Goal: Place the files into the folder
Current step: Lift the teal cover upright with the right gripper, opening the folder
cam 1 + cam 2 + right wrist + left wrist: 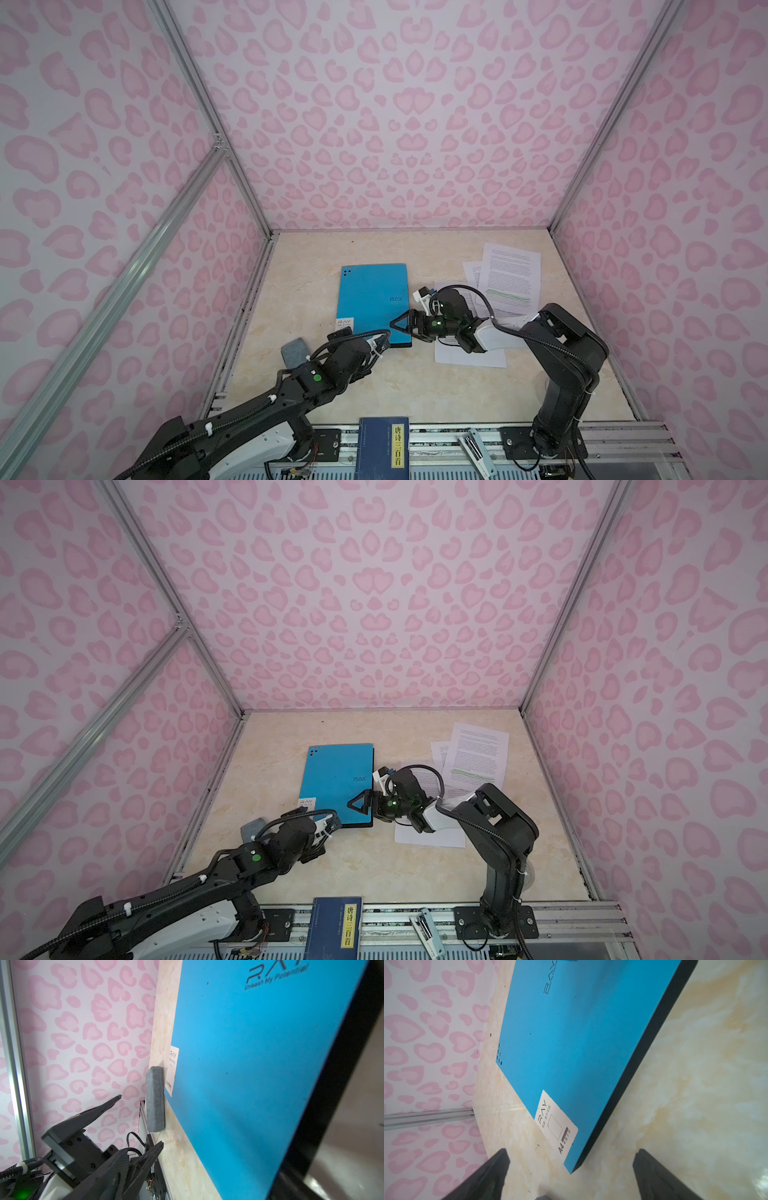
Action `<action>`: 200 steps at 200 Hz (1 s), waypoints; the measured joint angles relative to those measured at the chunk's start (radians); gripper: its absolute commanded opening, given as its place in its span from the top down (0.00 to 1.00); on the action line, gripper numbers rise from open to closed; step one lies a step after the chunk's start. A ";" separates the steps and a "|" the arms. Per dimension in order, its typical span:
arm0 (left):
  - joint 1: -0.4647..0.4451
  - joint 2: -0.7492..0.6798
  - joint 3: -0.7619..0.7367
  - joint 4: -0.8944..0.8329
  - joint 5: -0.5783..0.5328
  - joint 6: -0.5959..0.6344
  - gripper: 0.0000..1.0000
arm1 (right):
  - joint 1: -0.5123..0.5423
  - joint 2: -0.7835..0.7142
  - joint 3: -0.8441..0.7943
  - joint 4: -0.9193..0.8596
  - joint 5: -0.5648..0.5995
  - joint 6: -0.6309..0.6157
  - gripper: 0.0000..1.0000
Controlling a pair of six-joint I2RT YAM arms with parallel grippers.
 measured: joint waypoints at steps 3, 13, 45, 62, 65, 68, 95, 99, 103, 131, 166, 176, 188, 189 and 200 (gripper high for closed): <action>0.004 -0.013 0.005 -0.014 0.006 -0.003 0.03 | 0.001 0.001 0.000 0.008 -0.001 0.005 0.03; 0.026 -0.048 0.024 -0.047 0.022 -0.019 0.03 | 0.003 0.005 -0.002 0.035 -0.006 0.015 0.03; 0.174 -0.088 0.119 -0.116 0.080 -0.085 0.03 | 0.007 0.011 -0.002 0.088 -0.012 0.042 0.03; 0.285 -0.064 0.196 -0.149 0.153 -0.135 0.03 | 0.017 0.005 0.003 0.092 -0.001 0.044 0.03; 0.301 -0.056 0.212 -0.153 0.167 -0.142 0.03 | 0.019 0.002 0.005 0.090 0.003 0.044 0.03; 0.319 -0.046 0.228 -0.161 0.187 -0.154 0.03 | 0.022 -0.002 0.007 0.087 0.007 0.043 0.03; 0.442 0.072 0.389 -0.219 0.315 -0.251 0.03 | 0.056 -0.044 0.055 0.025 0.042 0.013 0.03; 0.454 0.089 0.413 -0.229 0.335 -0.263 0.03 | 0.061 -0.048 0.064 0.016 0.045 0.009 0.03; 0.464 0.106 0.439 -0.240 0.355 -0.278 0.03 | 0.066 -0.053 0.075 0.005 0.050 0.003 0.03; 0.549 0.216 0.621 -0.304 0.467 -0.409 0.03 | 0.114 -0.066 0.157 -0.043 0.092 -0.021 0.03; 0.618 0.326 0.782 -0.352 0.631 -0.524 0.03 | 0.161 -0.045 0.246 -0.045 0.130 -0.019 0.03; 0.626 0.356 0.818 -0.373 0.674 -0.535 0.03 | 0.171 -0.033 0.274 -0.046 0.142 -0.019 0.03; 0.637 0.389 0.851 -0.389 0.718 -0.550 0.03 | 0.185 -0.017 0.309 -0.045 0.150 -0.019 0.03; 0.638 0.391 0.853 -0.390 0.720 -0.551 0.03 | 0.187 -0.016 0.311 -0.045 0.151 -0.019 0.03; 0.657 0.409 0.874 -0.404 0.753 -0.562 0.03 | 0.200 -0.002 0.340 -0.042 0.161 -0.019 0.03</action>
